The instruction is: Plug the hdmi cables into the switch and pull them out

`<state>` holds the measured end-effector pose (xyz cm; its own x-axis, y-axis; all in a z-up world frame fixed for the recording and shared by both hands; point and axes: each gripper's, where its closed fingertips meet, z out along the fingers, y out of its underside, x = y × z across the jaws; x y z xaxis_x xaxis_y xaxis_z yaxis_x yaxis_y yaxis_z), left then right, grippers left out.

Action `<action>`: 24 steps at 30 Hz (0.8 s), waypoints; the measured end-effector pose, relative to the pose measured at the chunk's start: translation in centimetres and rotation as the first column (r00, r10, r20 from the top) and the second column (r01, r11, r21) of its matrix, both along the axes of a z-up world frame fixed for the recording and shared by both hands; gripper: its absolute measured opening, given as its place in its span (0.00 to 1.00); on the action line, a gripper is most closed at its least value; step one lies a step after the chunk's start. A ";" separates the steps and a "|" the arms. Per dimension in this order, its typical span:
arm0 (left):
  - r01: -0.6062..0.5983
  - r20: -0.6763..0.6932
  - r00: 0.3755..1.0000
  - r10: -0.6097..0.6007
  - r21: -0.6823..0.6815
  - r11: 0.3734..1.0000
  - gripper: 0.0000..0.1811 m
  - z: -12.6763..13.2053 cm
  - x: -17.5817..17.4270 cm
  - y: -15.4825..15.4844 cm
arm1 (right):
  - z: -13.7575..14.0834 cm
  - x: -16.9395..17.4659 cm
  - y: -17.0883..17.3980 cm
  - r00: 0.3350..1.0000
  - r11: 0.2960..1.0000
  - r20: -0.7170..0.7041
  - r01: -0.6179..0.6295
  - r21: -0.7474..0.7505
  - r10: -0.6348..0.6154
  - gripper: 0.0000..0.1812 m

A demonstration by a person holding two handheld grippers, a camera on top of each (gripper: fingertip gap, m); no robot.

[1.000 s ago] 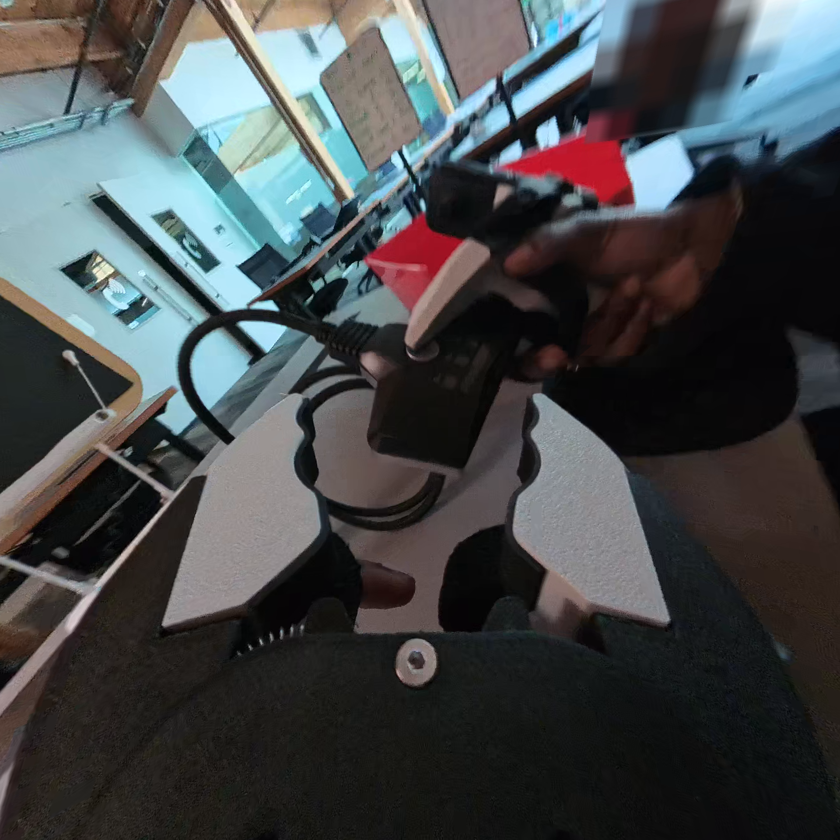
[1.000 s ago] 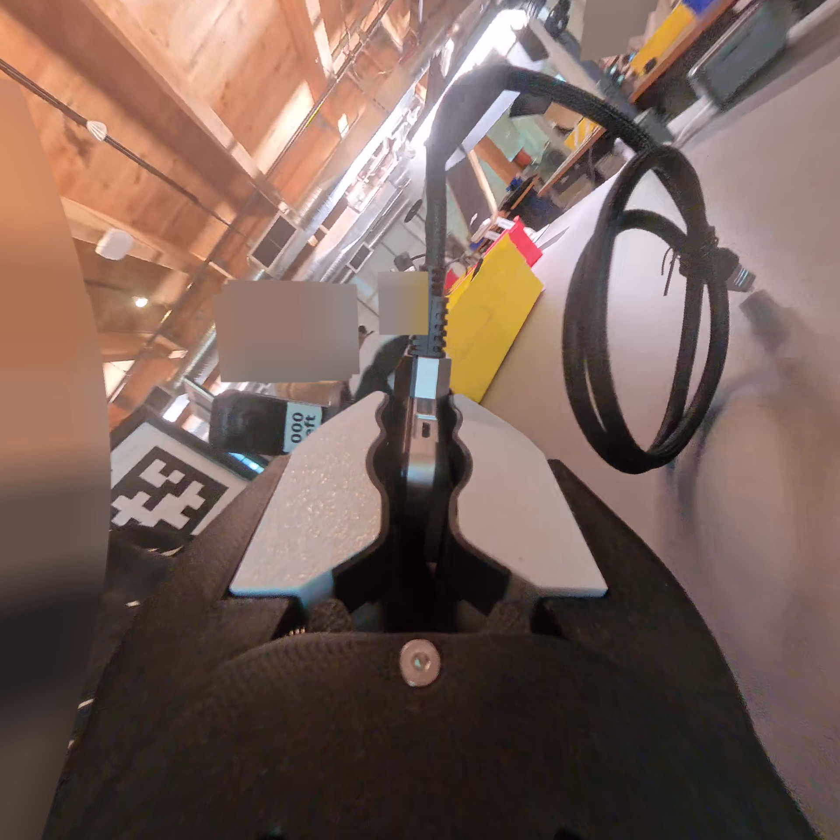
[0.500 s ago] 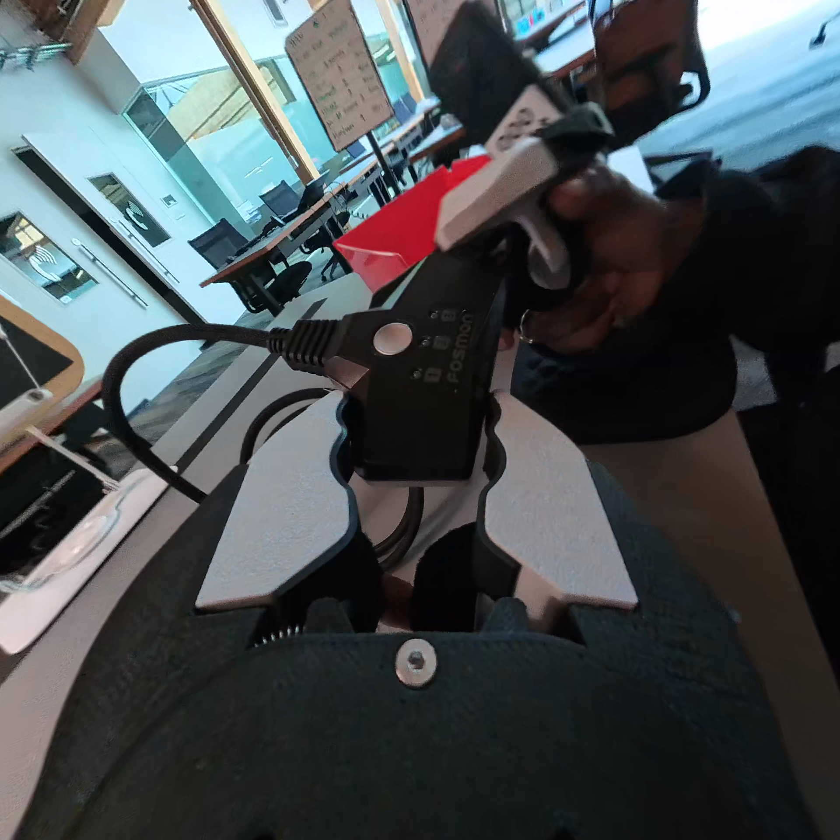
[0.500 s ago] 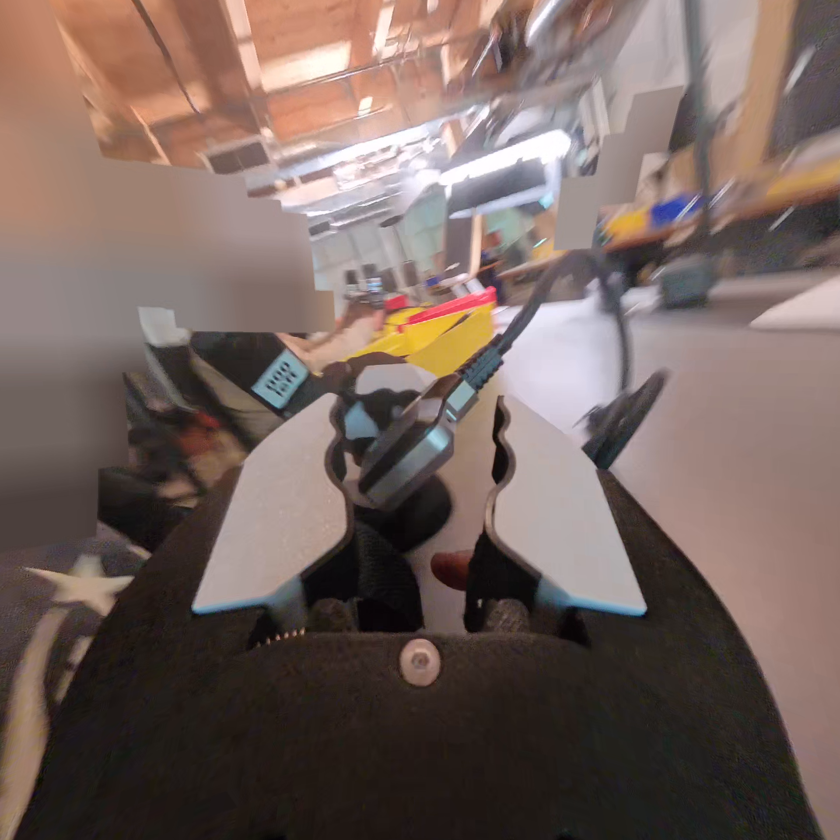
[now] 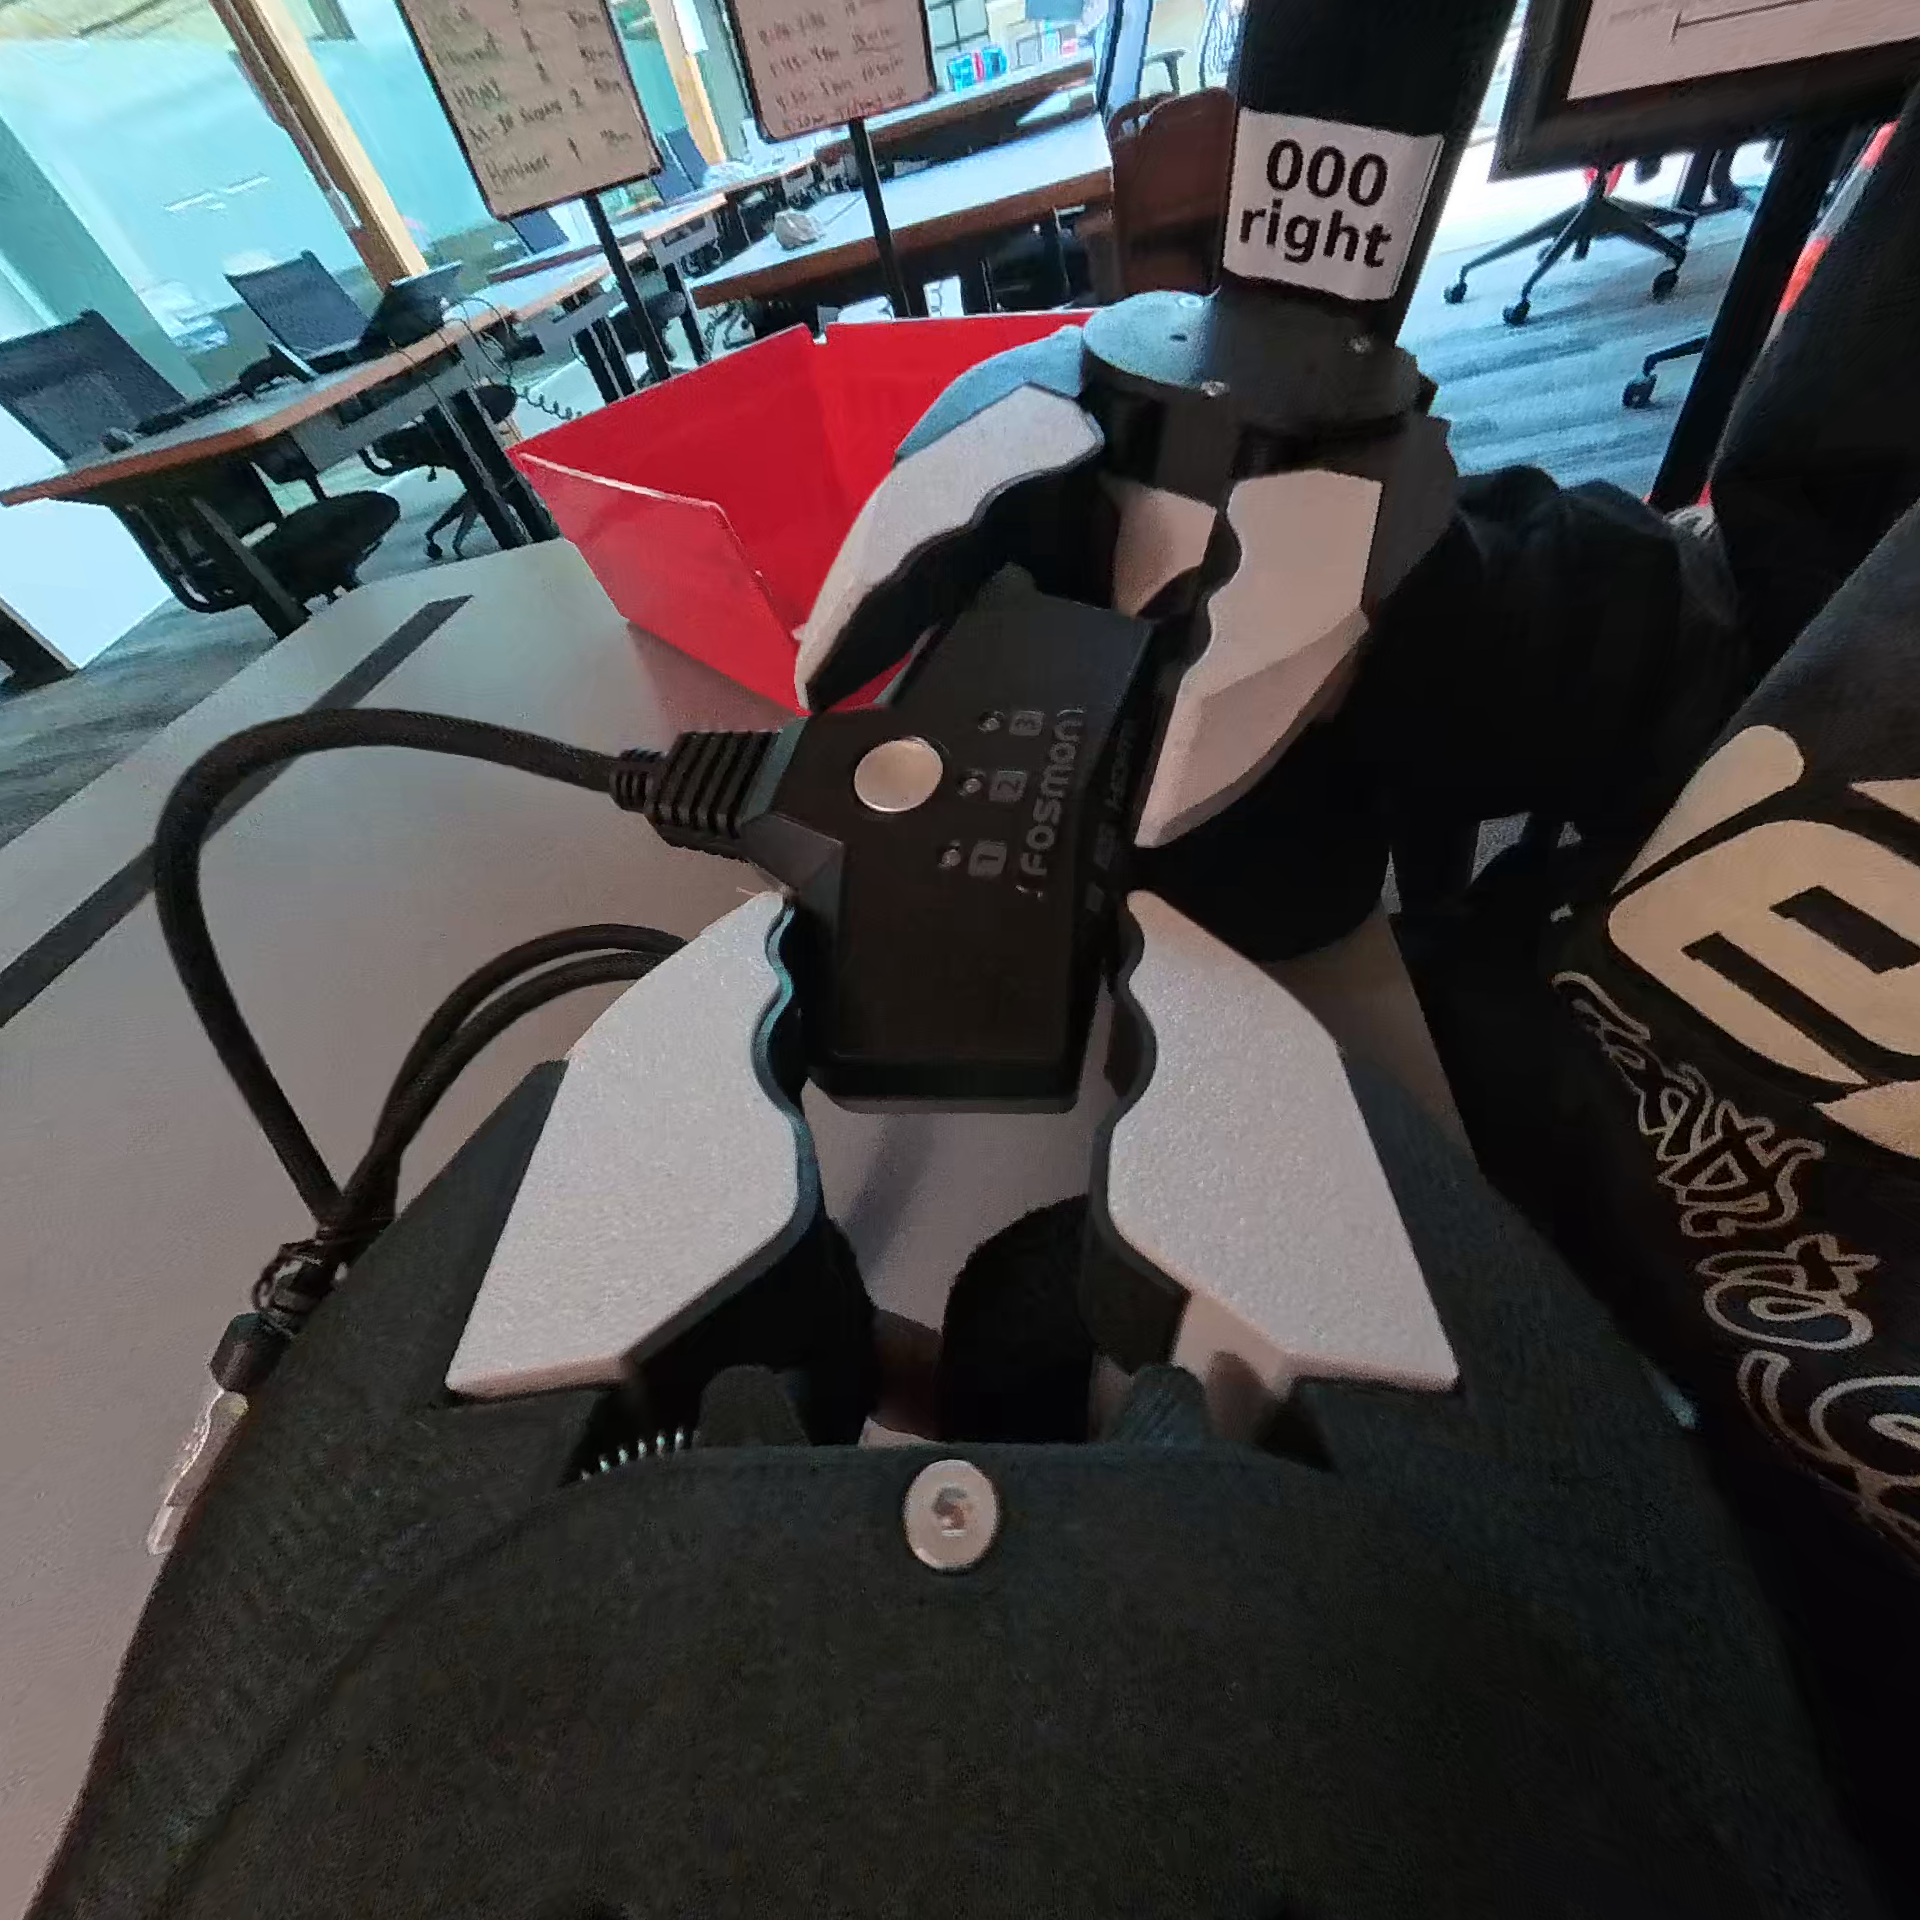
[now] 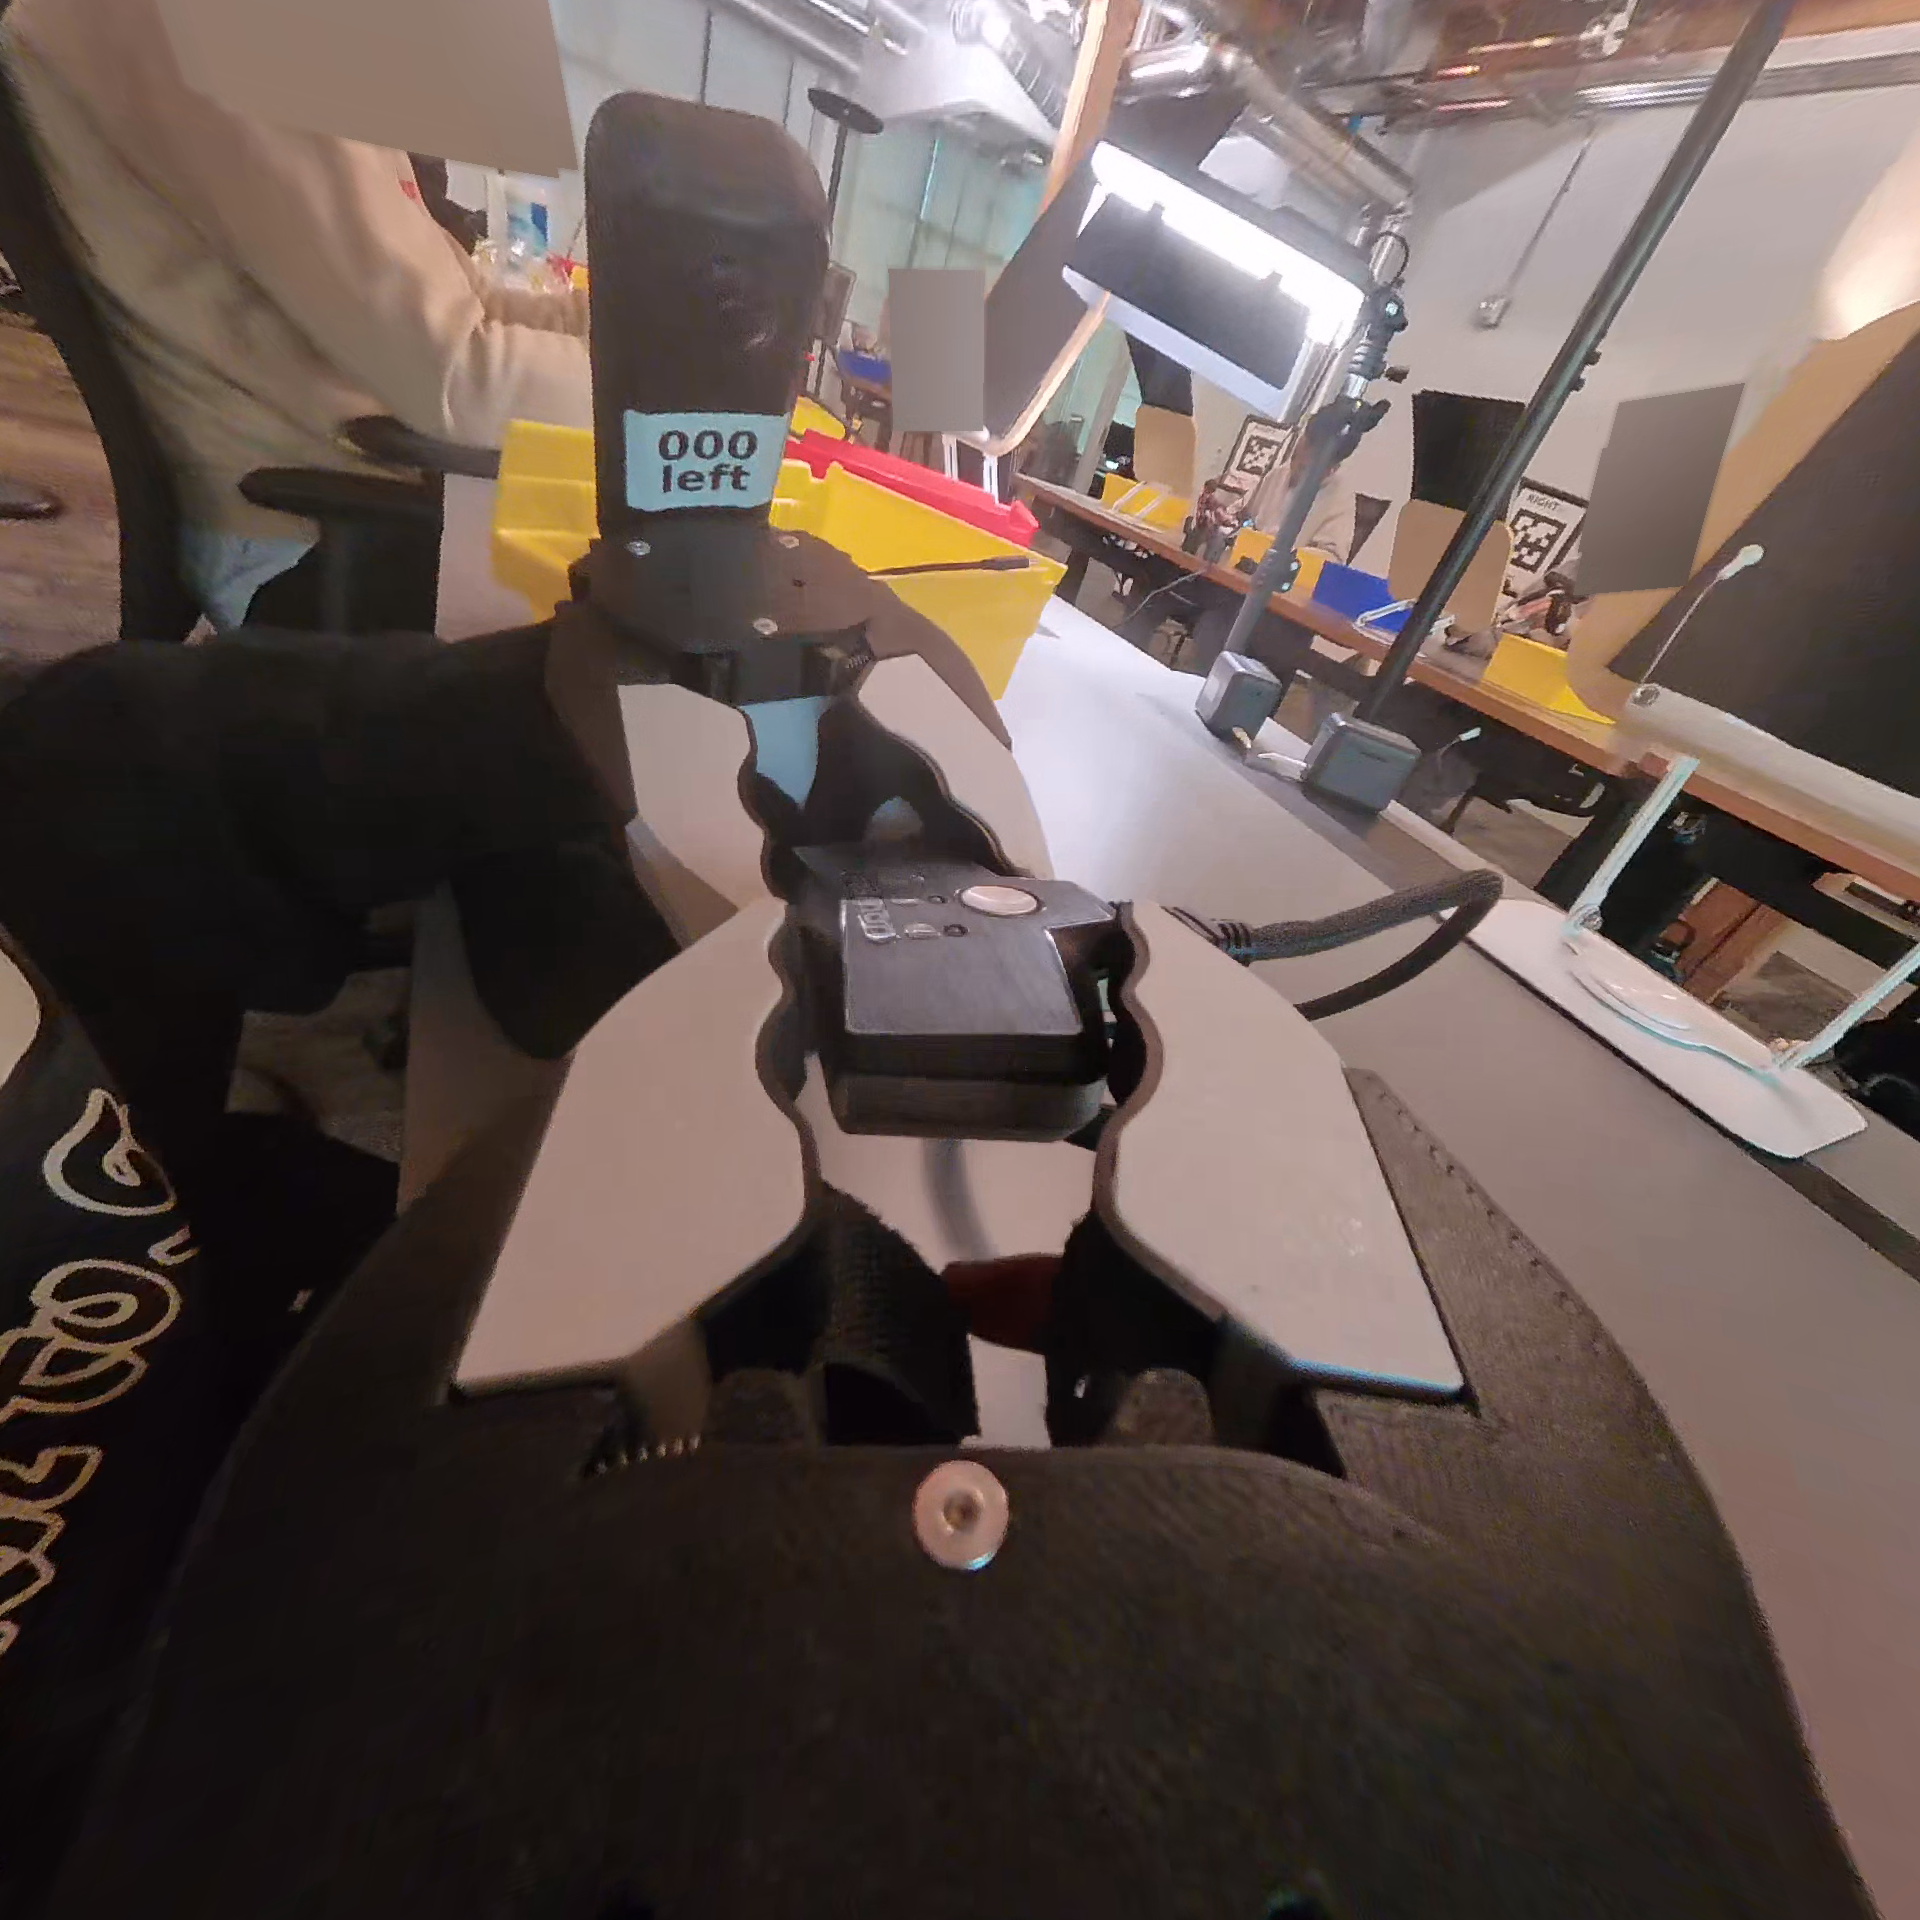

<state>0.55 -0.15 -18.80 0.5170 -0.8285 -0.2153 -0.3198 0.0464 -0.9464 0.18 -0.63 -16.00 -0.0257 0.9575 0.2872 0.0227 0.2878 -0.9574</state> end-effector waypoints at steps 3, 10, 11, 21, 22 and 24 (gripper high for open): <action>-0.002 -0.013 1.000 0.002 -0.017 1.000 0.31 -0.3 0.0 0.1 | -0.4 0.1 0.1 0.999 1.000 0.034 -0.001 0.000 0.001 0.31; 0.018 -0.036 0.999 -0.019 -0.044 0.999 0.31 -0.9 0.2 -0.1 | -1.0 0.4 0.0 0.997 1.000 0.069 -0.015 -0.022 0.017 0.31; 0.017 -0.035 0.999 -0.019 -0.051 0.999 0.31 -1.0 0.1 -0.1 | -1.1 0.4 0.0 0.997 0.999 0.075 -0.019 -0.028 0.021 0.32; 0.003 -0.052 0.999 -0.007 -0.079 0.997 0.31 -1.5 0.0 0.1 | -1.7 0.4 0.4 0.993 0.997 0.117 -0.009 -0.071 0.017 0.31; 0.002 -0.053 0.999 -0.007 -0.080 0.997 0.31 -1.5 0.0 0.2 | -1.7 0.4 0.4 0.993 0.998 0.120 -0.008 -0.070 0.016 0.31; 0.000 -0.055 0.998 -0.004 -0.080 0.997 0.31 -1.5 0.0 0.2 | -1.8 0.4 0.4 0.992 0.998 0.123 -0.003 -0.063 0.011 0.31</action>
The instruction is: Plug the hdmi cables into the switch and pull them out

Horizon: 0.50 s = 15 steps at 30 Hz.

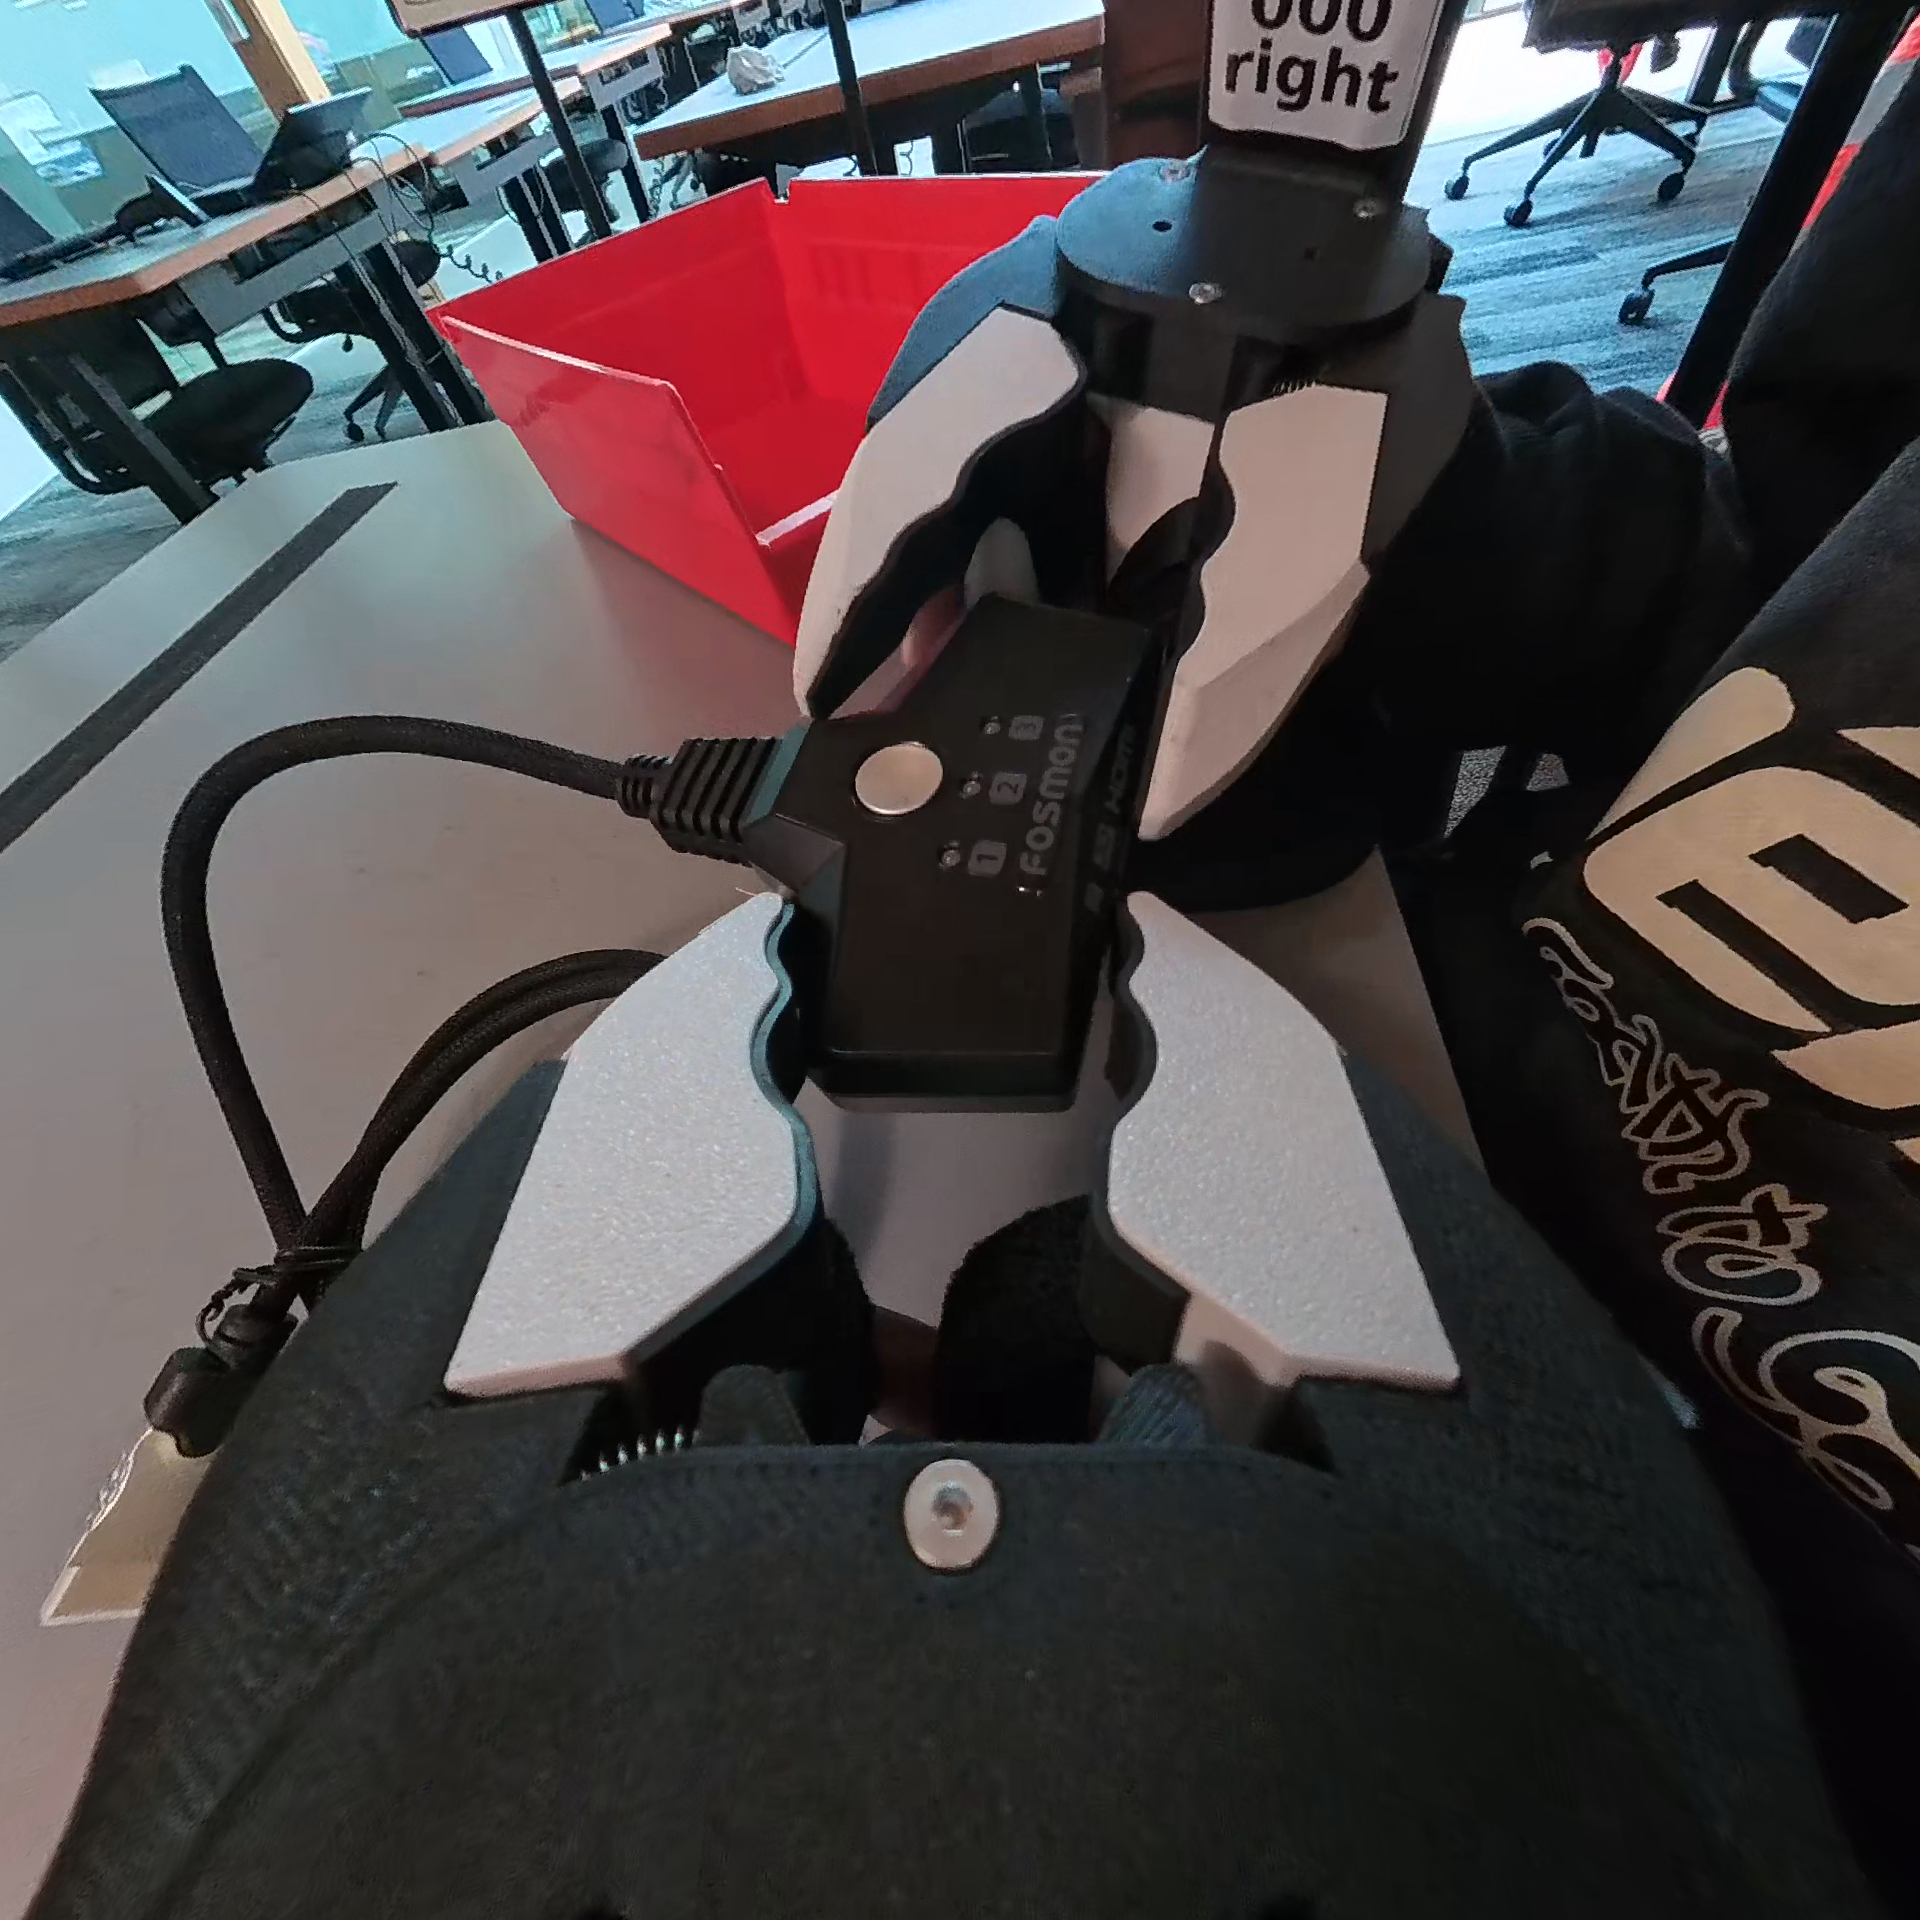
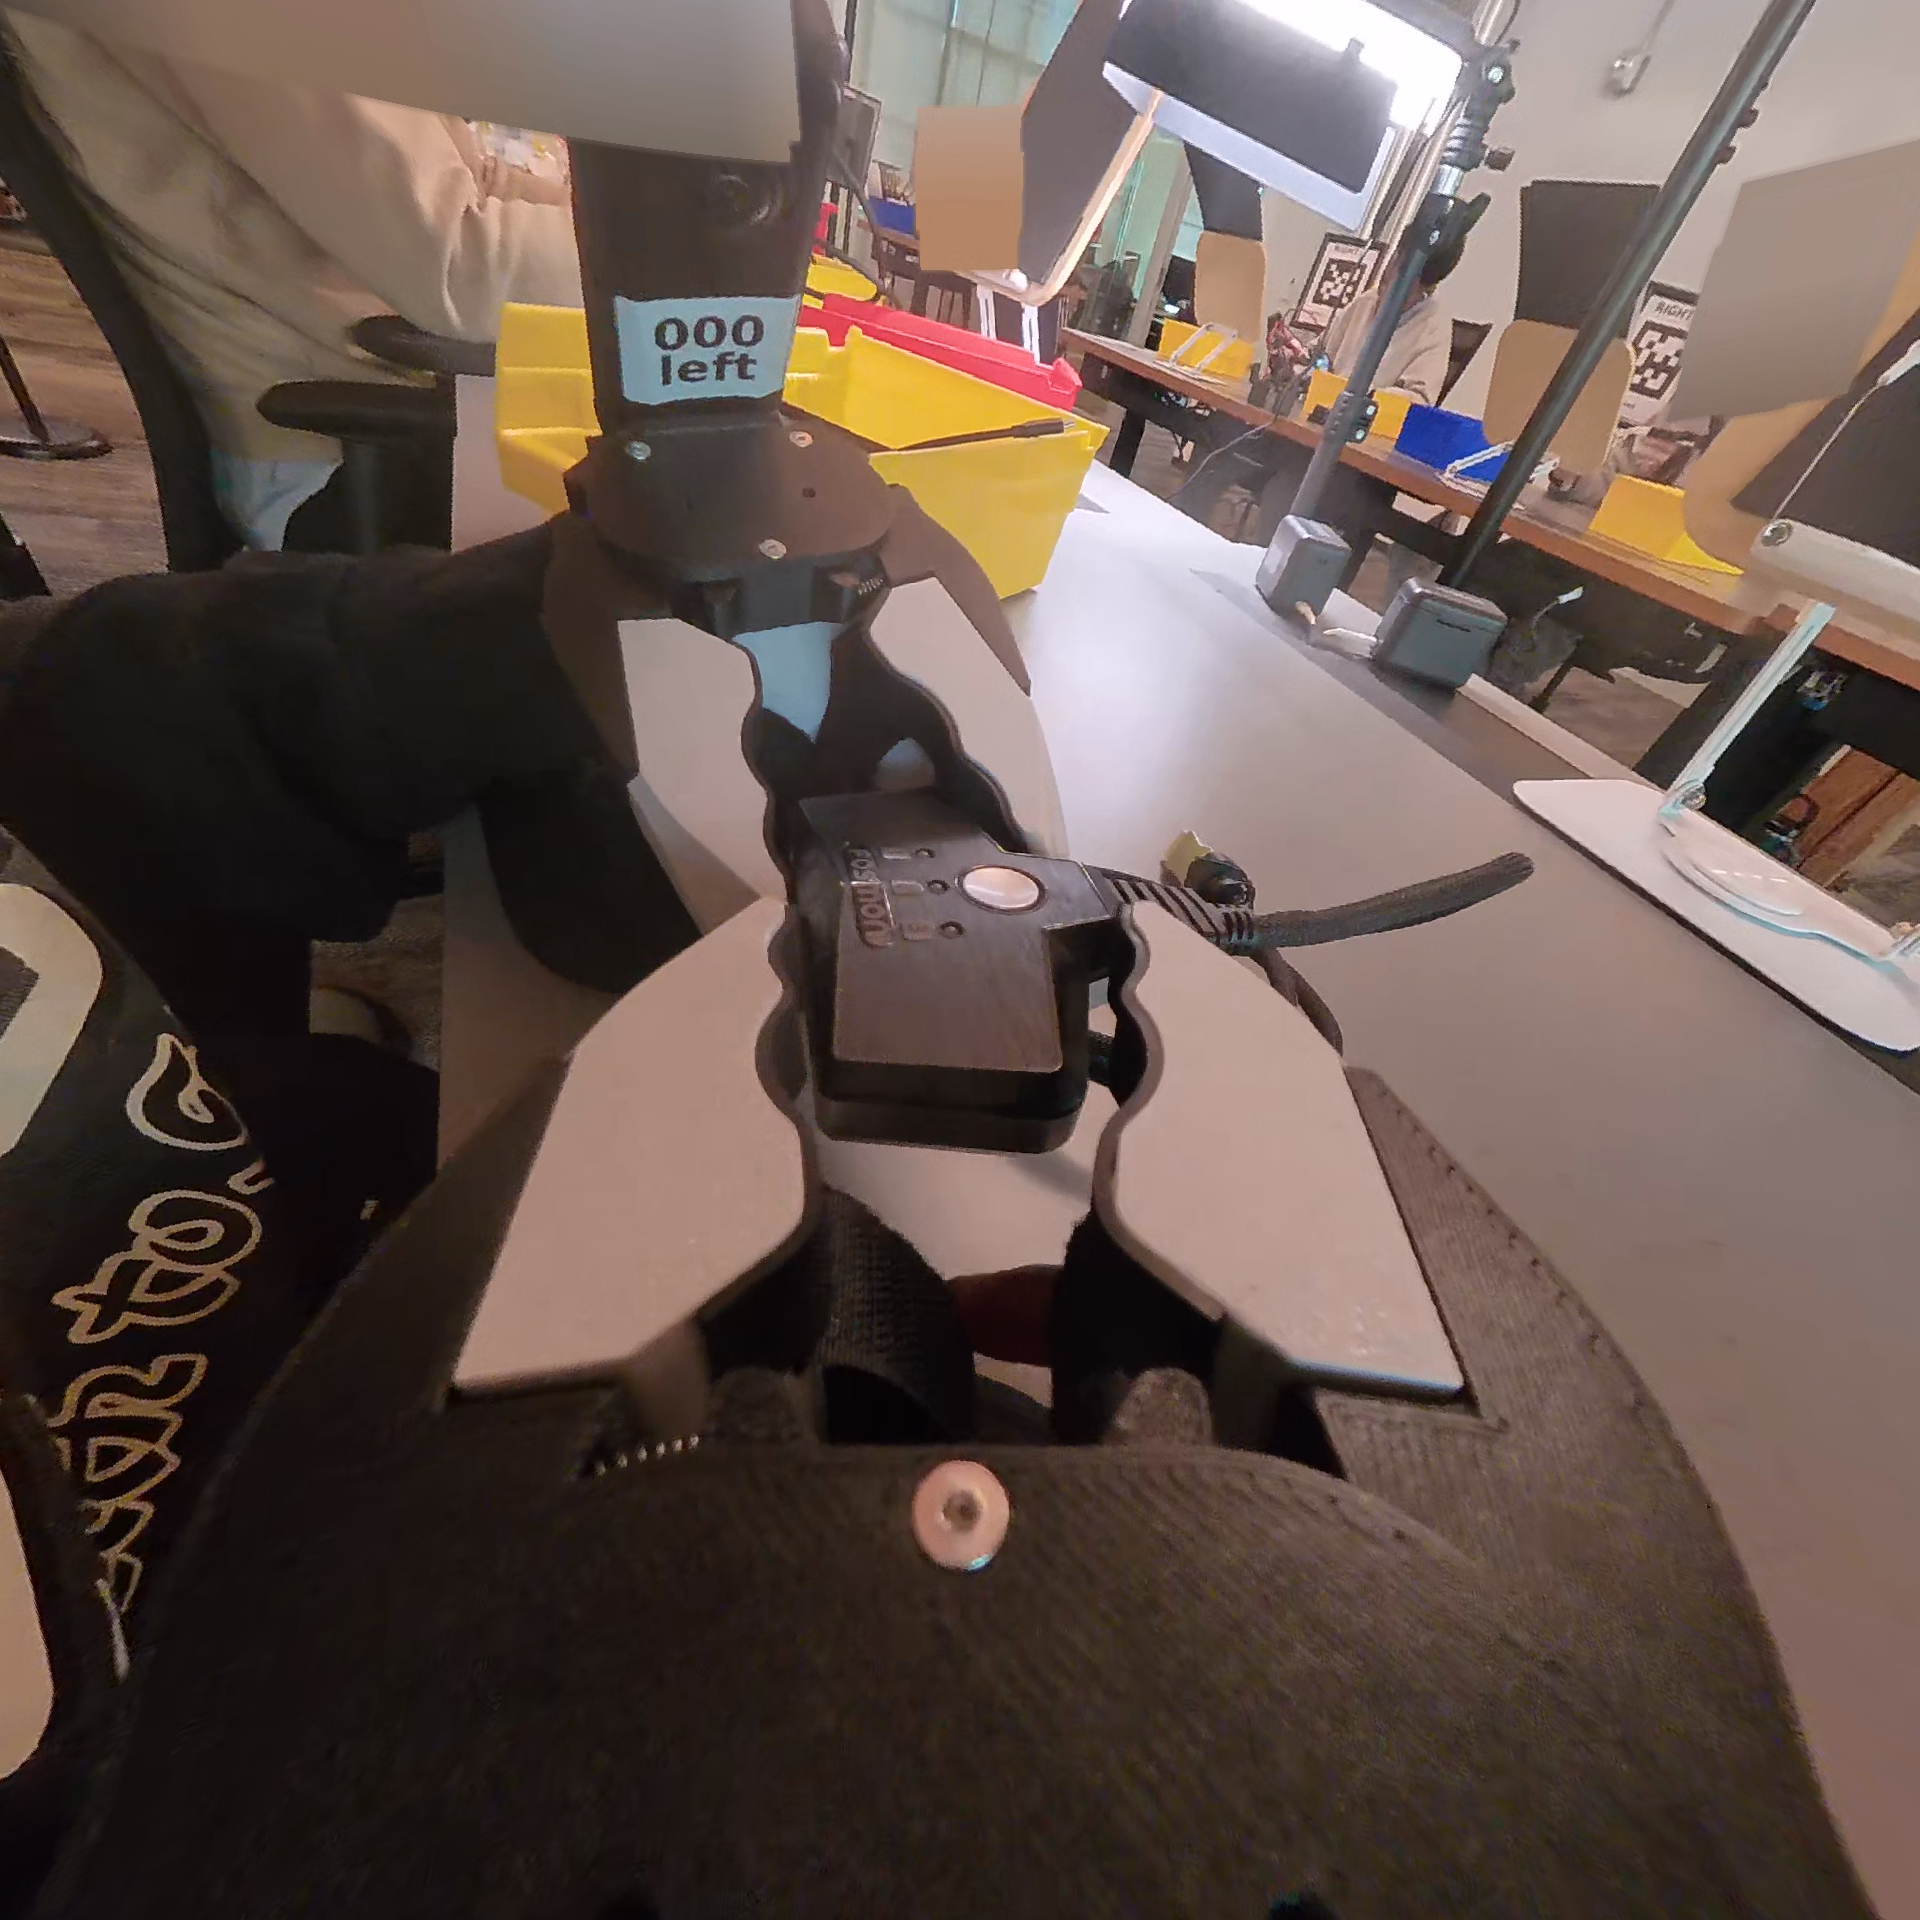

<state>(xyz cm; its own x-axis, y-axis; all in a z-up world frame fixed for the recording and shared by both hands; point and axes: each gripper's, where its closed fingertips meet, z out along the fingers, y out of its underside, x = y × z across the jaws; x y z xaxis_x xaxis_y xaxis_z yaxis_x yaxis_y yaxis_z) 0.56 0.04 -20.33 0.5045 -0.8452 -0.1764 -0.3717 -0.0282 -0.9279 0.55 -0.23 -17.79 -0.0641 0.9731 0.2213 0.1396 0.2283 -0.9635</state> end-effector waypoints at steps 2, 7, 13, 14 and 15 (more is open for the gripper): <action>0.004 0.006 1.000 -0.004 0.005 1.000 0.31 0.1 0.0 -0.1 | -0.2 -0.1 0.2 1.000 1.000 0.009 0.020 0.010 -0.020 0.37; -0.003 0.017 1.000 0.003 0.010 1.000 0.31 0.3 -0.1 0.1 | -0.7 -0.3 0.3 0.998 0.999 0.045 0.034 0.038 -0.036 0.38; -0.025 0.015 1.000 0.025 0.016 1.000 0.31 0.3 -0.2 0.3 | -0.6 -0.1 0.8 0.997 0.996 0.041 0.070 0.054 -0.072 0.35; -0.062 0.028 0.998 0.062 0.017 0.998 0.31 0.5 -0.5 0.8 | -0.5 -0.1 1.4 0.993 0.992 0.038 0.111 0.062 -0.113 0.35; -0.110 0.057 0.992 0.109 0.011 0.994 0.32 0.8 -1.0 1.4 | -0.5 0.1 2.3 0.986 0.984 0.037 0.163 0.068 -0.166 0.35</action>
